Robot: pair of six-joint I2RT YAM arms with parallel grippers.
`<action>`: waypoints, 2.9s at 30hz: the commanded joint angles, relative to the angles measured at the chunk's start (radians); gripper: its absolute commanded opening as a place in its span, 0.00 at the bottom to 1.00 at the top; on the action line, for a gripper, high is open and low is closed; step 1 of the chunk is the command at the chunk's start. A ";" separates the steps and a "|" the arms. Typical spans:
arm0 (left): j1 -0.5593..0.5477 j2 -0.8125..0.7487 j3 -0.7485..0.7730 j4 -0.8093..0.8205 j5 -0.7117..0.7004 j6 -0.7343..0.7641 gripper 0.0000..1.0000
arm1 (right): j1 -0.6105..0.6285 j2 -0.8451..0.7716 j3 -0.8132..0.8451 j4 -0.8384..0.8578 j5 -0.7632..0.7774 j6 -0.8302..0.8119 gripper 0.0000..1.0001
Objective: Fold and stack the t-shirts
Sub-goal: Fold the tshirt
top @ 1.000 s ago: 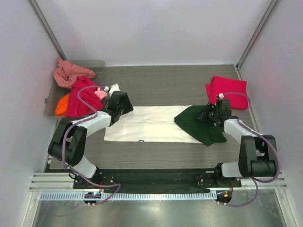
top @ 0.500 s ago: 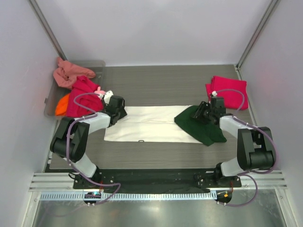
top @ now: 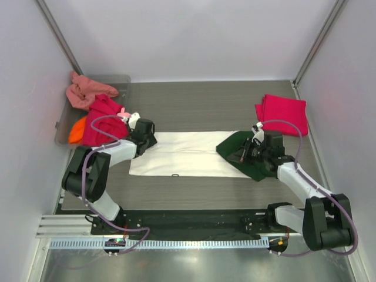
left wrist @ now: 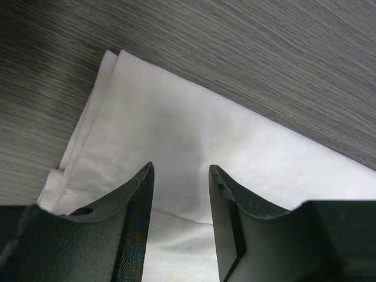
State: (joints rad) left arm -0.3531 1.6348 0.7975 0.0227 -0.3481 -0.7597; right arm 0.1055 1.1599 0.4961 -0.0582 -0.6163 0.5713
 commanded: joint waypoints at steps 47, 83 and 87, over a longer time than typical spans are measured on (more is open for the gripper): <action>-0.079 -0.378 -0.126 0.019 0.297 0.042 0.98 | 0.123 0.216 0.236 -0.133 0.567 -0.143 0.01; -0.159 -0.328 -0.118 0.109 0.345 0.118 0.91 | 0.214 -0.095 0.035 -0.194 0.323 -0.016 0.55; -0.167 -0.326 -0.115 0.105 0.339 0.122 0.91 | 0.261 -0.074 0.022 -0.157 0.337 0.010 0.55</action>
State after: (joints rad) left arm -0.5121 1.3048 0.6724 0.0795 -0.0135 -0.6636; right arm 0.3370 1.0805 0.5224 -0.2916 -0.2890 0.5579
